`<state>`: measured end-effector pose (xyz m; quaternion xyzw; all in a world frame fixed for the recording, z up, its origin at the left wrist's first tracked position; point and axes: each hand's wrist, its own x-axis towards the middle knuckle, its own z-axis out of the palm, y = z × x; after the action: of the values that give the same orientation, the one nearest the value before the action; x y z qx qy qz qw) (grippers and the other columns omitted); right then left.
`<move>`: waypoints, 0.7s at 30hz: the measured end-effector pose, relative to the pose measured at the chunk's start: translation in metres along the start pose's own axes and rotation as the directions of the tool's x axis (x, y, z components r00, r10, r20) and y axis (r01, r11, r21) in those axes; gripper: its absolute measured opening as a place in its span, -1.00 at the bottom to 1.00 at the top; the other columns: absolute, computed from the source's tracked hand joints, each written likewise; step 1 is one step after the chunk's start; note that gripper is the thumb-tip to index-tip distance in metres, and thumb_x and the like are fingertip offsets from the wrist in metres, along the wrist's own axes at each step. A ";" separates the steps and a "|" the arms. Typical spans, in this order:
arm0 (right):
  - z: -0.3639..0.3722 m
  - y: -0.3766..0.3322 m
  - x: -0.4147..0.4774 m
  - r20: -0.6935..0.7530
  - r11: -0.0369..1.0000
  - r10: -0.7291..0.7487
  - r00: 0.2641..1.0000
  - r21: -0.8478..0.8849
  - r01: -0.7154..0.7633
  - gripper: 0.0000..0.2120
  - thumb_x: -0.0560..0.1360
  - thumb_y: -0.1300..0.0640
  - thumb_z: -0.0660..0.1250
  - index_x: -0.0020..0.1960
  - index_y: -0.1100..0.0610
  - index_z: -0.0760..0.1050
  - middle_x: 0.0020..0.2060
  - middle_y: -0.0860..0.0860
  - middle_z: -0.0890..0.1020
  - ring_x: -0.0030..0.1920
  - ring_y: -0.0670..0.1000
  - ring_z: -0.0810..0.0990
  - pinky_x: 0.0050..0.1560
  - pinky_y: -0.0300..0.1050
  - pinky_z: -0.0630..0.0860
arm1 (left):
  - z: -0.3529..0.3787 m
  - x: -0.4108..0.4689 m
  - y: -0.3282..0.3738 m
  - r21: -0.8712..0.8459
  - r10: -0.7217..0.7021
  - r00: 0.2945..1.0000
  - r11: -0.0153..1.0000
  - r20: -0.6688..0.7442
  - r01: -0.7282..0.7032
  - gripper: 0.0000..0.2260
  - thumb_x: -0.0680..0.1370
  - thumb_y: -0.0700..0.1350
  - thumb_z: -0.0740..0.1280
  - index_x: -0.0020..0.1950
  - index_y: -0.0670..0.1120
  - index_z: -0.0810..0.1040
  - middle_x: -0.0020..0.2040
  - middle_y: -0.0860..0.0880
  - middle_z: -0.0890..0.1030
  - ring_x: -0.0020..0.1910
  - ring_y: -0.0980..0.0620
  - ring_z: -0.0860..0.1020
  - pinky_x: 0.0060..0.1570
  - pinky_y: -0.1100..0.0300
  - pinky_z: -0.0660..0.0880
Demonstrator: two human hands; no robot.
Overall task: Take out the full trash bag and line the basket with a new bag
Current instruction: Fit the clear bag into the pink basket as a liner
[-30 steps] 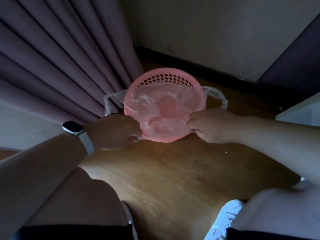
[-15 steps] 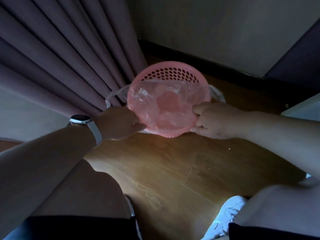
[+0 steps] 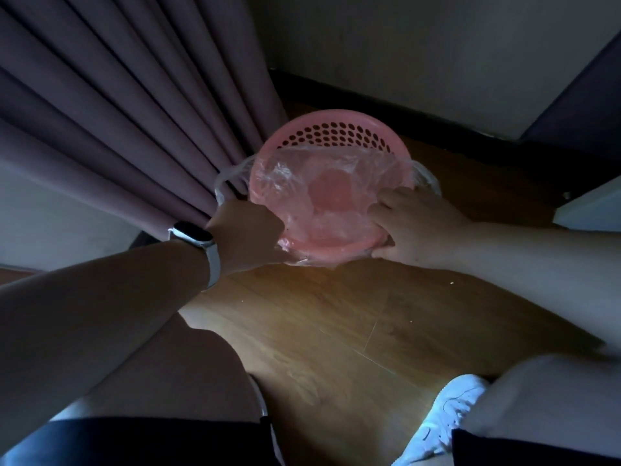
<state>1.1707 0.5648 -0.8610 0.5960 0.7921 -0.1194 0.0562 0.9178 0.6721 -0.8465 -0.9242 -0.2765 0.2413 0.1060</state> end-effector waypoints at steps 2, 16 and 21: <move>0.004 0.005 -0.003 -0.067 0.996 -0.050 0.996 -0.078 0.045 -0.51 0.44 -0.23 0.33 0.23 0.05 0.42 0.18 0.06 0.49 0.22 0.13 0.45 0.32 0.17 0.32 | 0.000 -0.001 -0.001 0.022 0.022 0.990 1.000 -0.139 -0.019 -0.44 0.46 0.41 0.16 0.04 -0.05 0.55 -0.16 0.00 0.60 -0.17 -0.04 0.58 -0.22 0.09 0.40; 0.010 0.030 -0.001 -0.243 0.978 0.161 0.956 0.167 -0.123 -0.75 0.40 0.08 0.43 0.04 0.12 0.54 0.16 0.07 0.47 0.23 0.12 0.39 0.21 0.06 0.49 | 0.031 0.012 -0.036 -0.342 -0.209 0.939 0.934 -0.275 0.108 -0.58 0.41 -0.10 0.46 0.23 -0.18 0.54 0.24 -0.18 0.52 0.14 -0.27 0.52 0.00 -0.12 0.55; 0.009 0.032 0.004 -0.218 0.944 0.251 0.943 0.272 -0.189 -0.71 0.41 0.05 0.46 0.08 0.09 0.51 0.25 0.04 0.37 0.26 0.04 0.37 0.25 -0.09 0.42 | 0.042 0.018 -0.049 -0.504 -0.302 0.926 0.850 -0.225 0.154 -0.50 0.45 -0.13 0.45 0.37 -0.13 0.45 0.41 -0.12 0.37 0.24 -0.20 0.49 0.07 -0.04 0.56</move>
<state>1.1994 0.5739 -0.8748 0.6939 0.6996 -0.1340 -0.1054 0.8873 0.7249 -0.8736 -0.9070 -0.4172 0.0100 -0.0567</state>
